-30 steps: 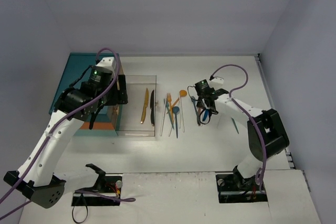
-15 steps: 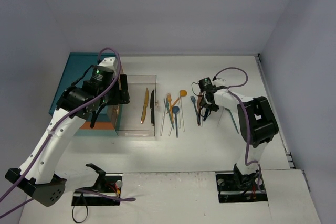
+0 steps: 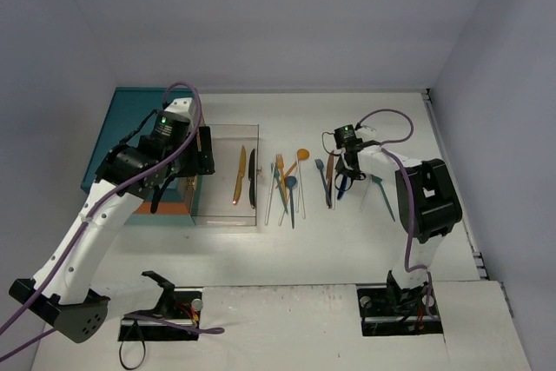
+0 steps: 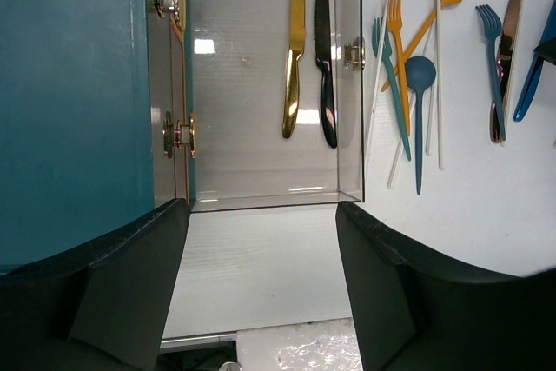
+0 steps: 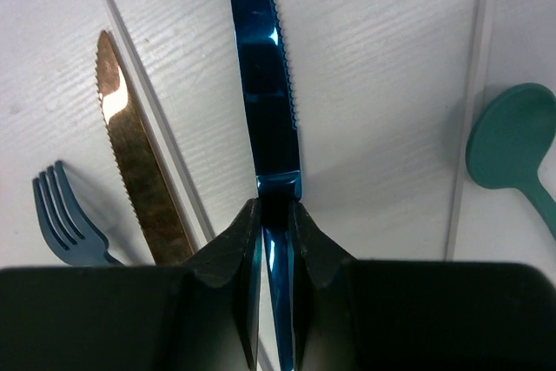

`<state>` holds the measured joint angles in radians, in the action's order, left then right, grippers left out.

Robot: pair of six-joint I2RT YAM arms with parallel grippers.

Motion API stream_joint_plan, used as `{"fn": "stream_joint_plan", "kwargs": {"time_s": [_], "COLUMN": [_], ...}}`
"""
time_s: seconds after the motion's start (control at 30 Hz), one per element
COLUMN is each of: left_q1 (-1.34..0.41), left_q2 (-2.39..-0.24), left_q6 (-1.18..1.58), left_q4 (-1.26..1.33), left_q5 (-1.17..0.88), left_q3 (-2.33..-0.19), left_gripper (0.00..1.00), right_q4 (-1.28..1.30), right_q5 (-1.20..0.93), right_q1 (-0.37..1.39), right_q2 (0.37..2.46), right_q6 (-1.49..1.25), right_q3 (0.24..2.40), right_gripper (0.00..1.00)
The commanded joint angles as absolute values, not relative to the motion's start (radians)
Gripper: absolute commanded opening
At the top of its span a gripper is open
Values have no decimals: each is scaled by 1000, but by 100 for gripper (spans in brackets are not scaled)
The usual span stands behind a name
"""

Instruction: Sort the eating utensils into containers

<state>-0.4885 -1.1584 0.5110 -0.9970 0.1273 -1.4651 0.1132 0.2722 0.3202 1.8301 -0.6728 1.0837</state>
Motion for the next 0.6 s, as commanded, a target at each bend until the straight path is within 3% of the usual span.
{"fn": "stream_joint_plan", "kwargs": {"time_s": [0.0,0.37,0.57], "left_q1": [-482,-482,-482], "left_q2": [-1157,-1169,-1165], "left_q6": [530,528,520], "left_q4": [-965,-963,-967], "left_q5": [115,123,136], "left_q3": [-1498,-1513,-1541], "left_gripper": [65,65,65], "right_q4": [165,201,207], "right_q5": [297,236,170], "right_q1": [316,461,609], "right_q2": [1732,1572,1644], "right_q6": [-625,-558,-659], "right_q3": [1095,1237,1395], "right_gripper": [0,0,0]}}
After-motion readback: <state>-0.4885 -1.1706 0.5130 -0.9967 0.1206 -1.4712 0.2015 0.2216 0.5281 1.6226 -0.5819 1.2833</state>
